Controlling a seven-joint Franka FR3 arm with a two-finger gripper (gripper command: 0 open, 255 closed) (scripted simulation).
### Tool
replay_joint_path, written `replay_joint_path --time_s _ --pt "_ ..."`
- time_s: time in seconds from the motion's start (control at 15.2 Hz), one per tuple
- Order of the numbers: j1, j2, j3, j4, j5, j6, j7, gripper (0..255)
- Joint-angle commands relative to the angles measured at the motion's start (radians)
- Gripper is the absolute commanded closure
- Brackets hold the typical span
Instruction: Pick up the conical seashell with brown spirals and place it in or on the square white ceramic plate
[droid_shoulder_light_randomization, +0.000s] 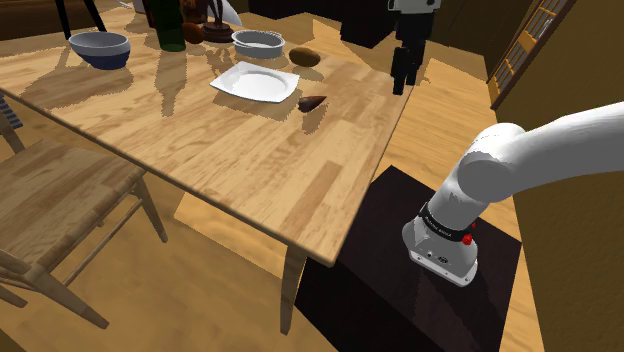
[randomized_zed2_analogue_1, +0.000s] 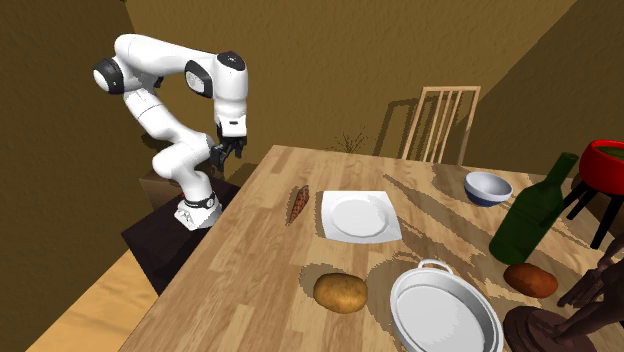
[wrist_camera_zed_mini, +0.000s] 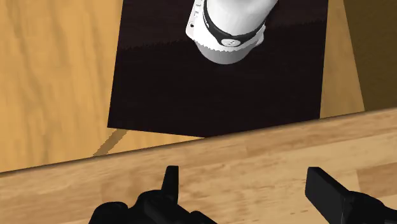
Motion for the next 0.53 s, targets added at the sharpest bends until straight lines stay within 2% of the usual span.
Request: replay_joint_path --time_s 0.0,0.46 --pt "0.0 0.0 0.0 0.0 0.0 0.0 0.0 0" --pt "-0.074 0.165 0.194 0.044 0.119 0.169 0.5 0"
